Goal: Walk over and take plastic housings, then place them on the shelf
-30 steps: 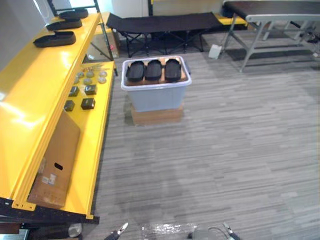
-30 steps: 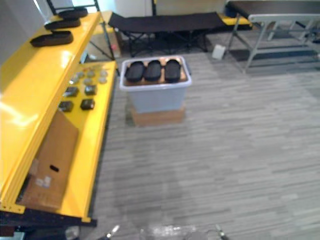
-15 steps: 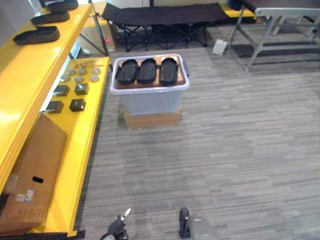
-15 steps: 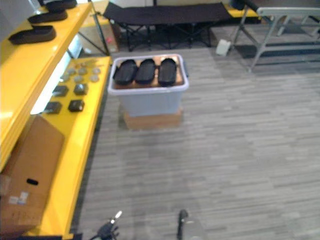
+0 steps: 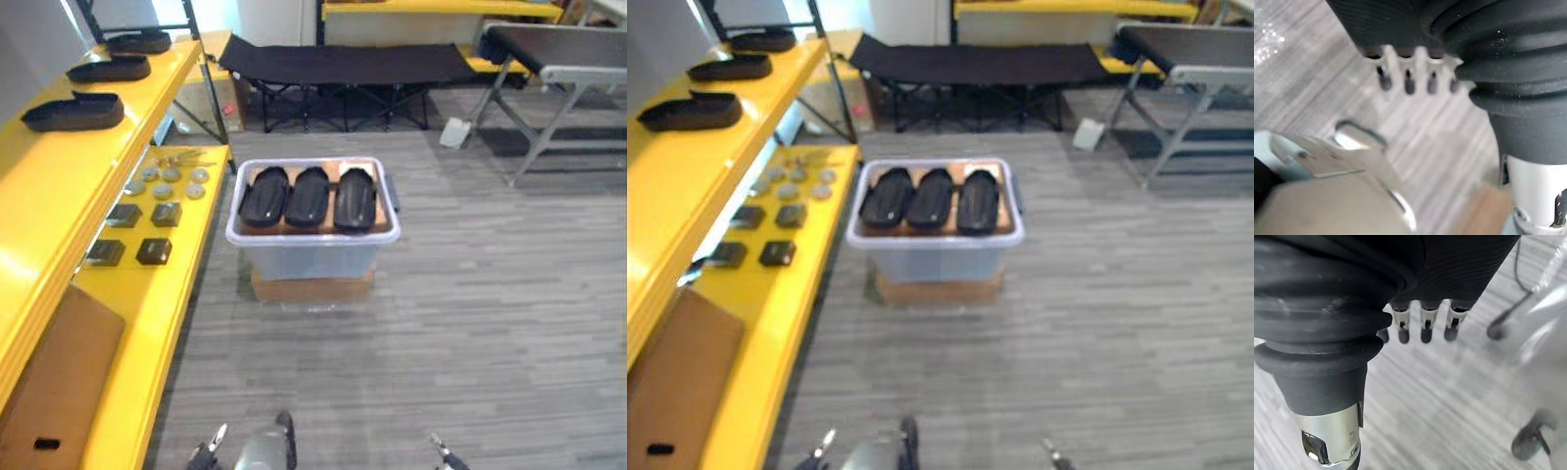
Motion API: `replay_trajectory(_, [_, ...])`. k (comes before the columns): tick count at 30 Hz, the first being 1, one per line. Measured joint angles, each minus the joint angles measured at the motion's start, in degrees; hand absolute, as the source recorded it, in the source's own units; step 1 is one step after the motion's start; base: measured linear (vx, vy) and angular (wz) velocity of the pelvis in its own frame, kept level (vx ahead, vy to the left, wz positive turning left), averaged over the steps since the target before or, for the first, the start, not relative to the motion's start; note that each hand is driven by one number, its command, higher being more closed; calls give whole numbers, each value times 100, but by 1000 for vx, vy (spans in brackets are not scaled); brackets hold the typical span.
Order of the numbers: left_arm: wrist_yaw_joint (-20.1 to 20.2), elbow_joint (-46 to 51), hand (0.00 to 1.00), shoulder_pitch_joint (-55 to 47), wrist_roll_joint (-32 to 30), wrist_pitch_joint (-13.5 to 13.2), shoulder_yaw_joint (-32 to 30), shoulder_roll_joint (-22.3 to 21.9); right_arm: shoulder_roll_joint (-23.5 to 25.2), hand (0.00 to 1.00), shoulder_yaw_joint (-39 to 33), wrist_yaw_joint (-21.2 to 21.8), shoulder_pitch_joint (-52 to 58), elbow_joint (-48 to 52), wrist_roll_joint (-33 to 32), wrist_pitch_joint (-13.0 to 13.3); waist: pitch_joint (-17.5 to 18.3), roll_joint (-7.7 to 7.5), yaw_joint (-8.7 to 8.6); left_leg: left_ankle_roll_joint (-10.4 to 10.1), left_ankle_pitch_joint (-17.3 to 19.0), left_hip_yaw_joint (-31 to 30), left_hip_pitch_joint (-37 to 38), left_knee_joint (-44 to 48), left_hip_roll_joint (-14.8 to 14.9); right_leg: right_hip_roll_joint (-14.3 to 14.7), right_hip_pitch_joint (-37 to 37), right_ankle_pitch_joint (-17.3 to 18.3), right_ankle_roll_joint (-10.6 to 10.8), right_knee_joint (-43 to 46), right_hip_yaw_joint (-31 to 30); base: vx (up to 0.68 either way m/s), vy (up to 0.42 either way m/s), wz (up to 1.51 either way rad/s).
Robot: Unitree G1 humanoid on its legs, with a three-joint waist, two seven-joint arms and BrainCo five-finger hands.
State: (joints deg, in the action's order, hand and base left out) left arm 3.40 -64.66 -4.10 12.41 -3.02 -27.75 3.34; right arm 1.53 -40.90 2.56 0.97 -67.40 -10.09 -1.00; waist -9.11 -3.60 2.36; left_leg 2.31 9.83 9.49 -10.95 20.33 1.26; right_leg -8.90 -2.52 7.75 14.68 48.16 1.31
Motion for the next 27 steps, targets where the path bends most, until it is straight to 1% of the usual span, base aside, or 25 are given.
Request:
replay_trajectory(1, [-9,1,0,10,4,19,109,67,12,0,65,2,11,-95,31,-5,-27,-63,-5,10,79,-35,377,-68,-7,-28,-312,64,-106,716,58,547,160,25])
replay_trajectory(3, [-28,50,0,11,13,18,225,95,0,0,78,4,46,-100,109,-5,-37,-38,-3,-4,79,-104,986,-481,10,-34,-447,316,-515,609,353,528,80,27])
replay_trajectory(4, [-52,106,0,83,60,-5,319,85,-40,0,146,5,30,-89,167,2,-47,3,-8,-64,95,-150,1352,-730,51,-26,-534,489,-759,44,588,570,8,31])
replay_trajectory(5, [-60,164,0,187,73,-30,397,92,-66,0,251,7,23,-61,185,8,-37,33,-15,-151,147,-236,1515,-838,94,13,-644,551,-884,-777,694,423,-40,35])
replay_trajectory(7, [-82,230,0,319,121,-78,431,67,-89,0,267,4,27,-30,181,8,-27,61,-39,-268,219,-349,1608,-916,131,-4,-872,519,-884,-1756,611,321,-95,46])
replay_trajectory(8, [-91,269,0,363,125,-124,435,56,-129,0,269,2,27,-16,182,8,-37,112,-51,-374,286,-448,1700,-999,208,-1,-1054,295,-941,-2420,420,416,-178,51])
replay_trajectory(9, [-101,270,0,366,125,-160,429,68,-140,0,272,1,43,-16,182,7,-35,116,-55,-492,359,-493,1779,-1004,250,22,-1140,-26,-993,-2814,225,507,-268,47])
replay_trajectory(10, [-157,263,0,285,124,-181,427,78,-139,0,282,0,120,-23,182,5,-18,79,-60,-697,500,-623,1942,-990,287,33,-1158,-773,-1009,-3221,-30,437,-269,34])
replay_trajectory(11, [-190,264,0,256,121,-185,424,90,-115,0,285,1,186,-43,184,2,12,5,-70,-758,560,-689,2020,-990,270,7,-1155,-1298,-1063,-3282,-129,545,-421,34])
replay_trajectory(12, [-227,178,0,148,118,-183,390,47,-144,0,266,2,311,-71,183,-1,99,44,-63,-864,650,-788,2176,-990,376,44,-1109,-784,-801,-2991,-122,448,-373,18])
replay_trajectory(13, [-223,22,0,123,113,-181,376,-183,-268,0,277,0,313,-83,186,-4,157,343,-49,-935,588,-810,2183,-976,619,241,-1124,-697,-920,-2901,27,492,-418,12])
replay_trajectory(14, [-220,-43,0,125,105,-180,366,-359,-366,0,281,-1,300,-75,189,-3,166,419,-58,-954,466,-853,2164,-987,680,314,-1107,-626,-964,-2969,54,345,-298,1])
replay_trajectory(15, [-215,-123,0,163,96,-184,301,-527,-481,0,291,-6,251,-79,196,-5,149,611,-49,-1003,298,-1006,2153,-932,761,412,-952,-612,-992,-3155,120,319,-281,7])
replay_trajectory(16, [-213,-159,0,178,92,-182,294,-538,-507,0,296,-8,252,-77,199,-2,153,639,-62,-1011,233,-1102,2069,-786,786,440,-860,-597,-1017,-3265,179,267,-266,20])
replay_trajectory(17, [-214,-172,0,177,68,-186,235,-567,-552,0,428,-15,270,-83,205,-4,119,668,-84,-1100,139,-1247,1795,-70,794,488,-573,-591,-1058,-3505,218,212,-226,23])
replay_trajectory(18, [-221,-113,0,177,71,-203,133,-589,-542,0,646,-20,280,-78,218,-4,84,651,-62,-1273,23,-1324,1278,1018,794,478,-340,-571,-1113,-3730,227,177,-190,16])
replay_trajectory(19, [-223,-84,0,177,70,-212,138,-582,-551,0,766,-20,268,-72,231,-4,83,649,-39,-1285,40,-1331,1021,1511,790,478,-280,-553,-1142,-3840,233,119,-112,-4])
replay_trajectory(20, [-223,-54,0,181,69,-233,153,-556,-568,0,949,-22,210,-50,264,-2,78,641,-16,-1222,187,-1184,591,1948,810,454,-184,-557,-1184,-3978,259,65,-33,-9])
replay_trajectory(21, [-225,-52,0,188,68,-237,167,-530,-567,0,993,-23,183,-43,280,2,70,625,-23,-1165,222,-1005,450,1896,816,420,-133,-578,-1161,-4059,274,63,1,-6])
replay_trajectory(22, [-225,-49,0,194,63,-239,258,-457,-566,0,1096,-26,156,24,355,14,47,576,-37,-1052,268,-552,301,1388,817,322,-50,-604,-1108,-4204,285,46,42,0])
replay_trajectory(23, [-235,-51,0,189,66,-241,364,-404,-577,0,1215,-25,161,115,466,19,41,566,-43,-910,219,-208,285,541,816,253,9,-635,-1023,-4329,289,64,98,-3])
replay_trajectory(24, [-248,-55,0,187,55,-241,415,-390,-606,0,1375,-24,170,173,544,32,65,615,-59,-784,-90,-82,317,-216,834,255,11,-630,-923,-4405,300,96,160,-10])
replay_trajectory(25, [-254,-67,0,212,50,-238,429,-380,-604,0,1505,-23,145,183,637,72,65,565,-58,-810,-67,-51,410,-512,712,191,21,-670,-808,-4506,277,151,182,-6])
replay_trajectory(26, [-266,-69,0,202,-8,-246,592,-248,-503,0,1706,-15,135,227,673,112,101,394,-88,-743,-223,5,509,-963,466,-3,42,-725,-733,-4746,335,152,150,6])
replay_trajectory(27, [-285,-76,0,224,-42,-239,826,-106,-449,0,1888,-18,132,258,738,117,132,241,-148,-697,-323,12,511,-1169,335,-105,15,-788,-696,-4828,337,192,119,16])
